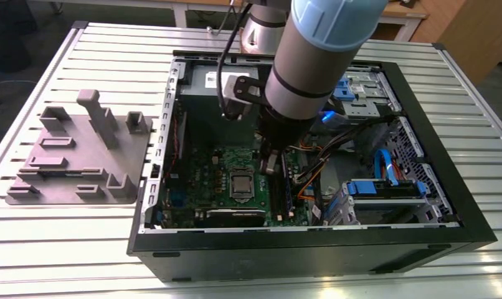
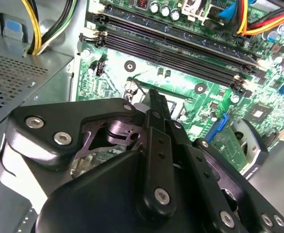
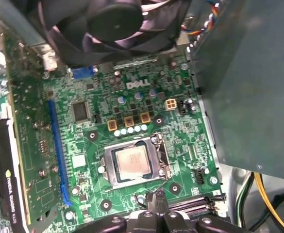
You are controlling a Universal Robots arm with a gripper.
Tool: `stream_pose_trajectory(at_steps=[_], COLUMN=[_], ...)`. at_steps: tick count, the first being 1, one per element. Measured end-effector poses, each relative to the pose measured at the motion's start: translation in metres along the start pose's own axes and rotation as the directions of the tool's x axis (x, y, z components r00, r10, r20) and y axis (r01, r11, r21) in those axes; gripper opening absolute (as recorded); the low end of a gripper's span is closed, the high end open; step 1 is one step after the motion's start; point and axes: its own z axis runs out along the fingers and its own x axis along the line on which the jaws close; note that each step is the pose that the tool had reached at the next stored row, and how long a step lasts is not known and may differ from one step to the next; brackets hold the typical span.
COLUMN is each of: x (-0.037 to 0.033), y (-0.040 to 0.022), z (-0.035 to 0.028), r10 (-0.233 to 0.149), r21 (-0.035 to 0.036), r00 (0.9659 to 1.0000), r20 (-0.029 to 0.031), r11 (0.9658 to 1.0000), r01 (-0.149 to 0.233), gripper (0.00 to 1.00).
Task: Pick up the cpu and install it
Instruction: 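Install the first cpu locking lever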
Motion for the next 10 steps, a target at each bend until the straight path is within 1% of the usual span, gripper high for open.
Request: stream_pose_trajectory(at_steps=[5, 10], x=[0.0023, 0.0041], y=[-0.0001, -0.0002], z=[0.0004, 0.0024], r10=[-0.037, -0.074], r21=[0.0047, 0.0072], r00=[0.9993, 0.9972], r20=[-0.0026, -0.0059], r11=[0.9993, 0.9972], r01=[0.037, 0.074], gripper=[0.11, 0.11])
